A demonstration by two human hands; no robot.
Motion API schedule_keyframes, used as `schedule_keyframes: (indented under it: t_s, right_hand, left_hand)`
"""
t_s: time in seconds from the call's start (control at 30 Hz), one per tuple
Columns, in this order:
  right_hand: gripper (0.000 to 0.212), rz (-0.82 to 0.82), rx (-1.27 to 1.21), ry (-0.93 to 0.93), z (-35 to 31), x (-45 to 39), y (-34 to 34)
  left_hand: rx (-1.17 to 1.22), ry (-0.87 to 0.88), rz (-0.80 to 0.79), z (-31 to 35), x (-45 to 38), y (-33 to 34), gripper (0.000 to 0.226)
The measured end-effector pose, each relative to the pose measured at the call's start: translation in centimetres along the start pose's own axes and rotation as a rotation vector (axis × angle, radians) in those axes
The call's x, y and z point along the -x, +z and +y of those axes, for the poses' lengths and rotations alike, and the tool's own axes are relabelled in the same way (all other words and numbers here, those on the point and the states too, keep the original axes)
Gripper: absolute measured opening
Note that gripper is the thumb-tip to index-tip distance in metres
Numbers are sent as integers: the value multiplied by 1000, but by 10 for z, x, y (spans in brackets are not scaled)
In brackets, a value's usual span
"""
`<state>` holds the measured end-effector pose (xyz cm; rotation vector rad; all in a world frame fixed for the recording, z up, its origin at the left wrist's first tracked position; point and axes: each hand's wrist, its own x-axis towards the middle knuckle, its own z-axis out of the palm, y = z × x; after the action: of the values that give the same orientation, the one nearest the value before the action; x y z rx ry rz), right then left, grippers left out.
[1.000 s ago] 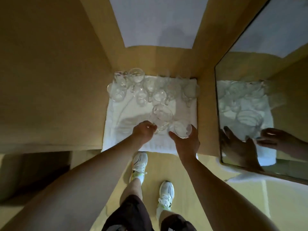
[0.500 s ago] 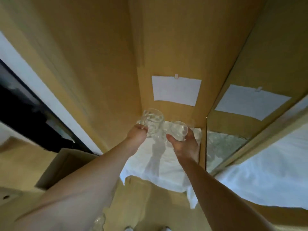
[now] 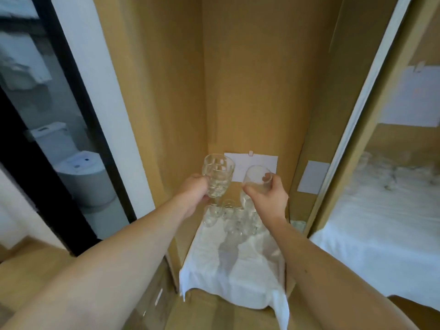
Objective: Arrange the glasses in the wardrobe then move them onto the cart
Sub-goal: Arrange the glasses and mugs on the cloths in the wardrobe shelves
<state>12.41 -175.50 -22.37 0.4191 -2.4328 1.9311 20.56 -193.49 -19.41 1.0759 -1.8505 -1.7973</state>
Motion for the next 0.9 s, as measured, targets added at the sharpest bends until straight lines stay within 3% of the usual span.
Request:
schedule_keyframes:
  t_s: [0.13, 0.43, 0.7, 0.9]
  right_hand:
    - [57, 29, -14, -31, -28, 39, -17]
    - [50, 137, -52, -115, -78, 114, -78]
    - [60, 273, -173, -114, -79, 149, -163]
    - [55, 301, -149, -152, -62, 145, -243]
  left_hand:
    - [16, 61, -19, 8, 48, -21, 9]
    - [-26, 169, -129, 26, 140, -39, 12]
    - [31, 161, -270, 37, 211, 15, 22]
    - [41, 171, -290, 46, 249, 88, 28]
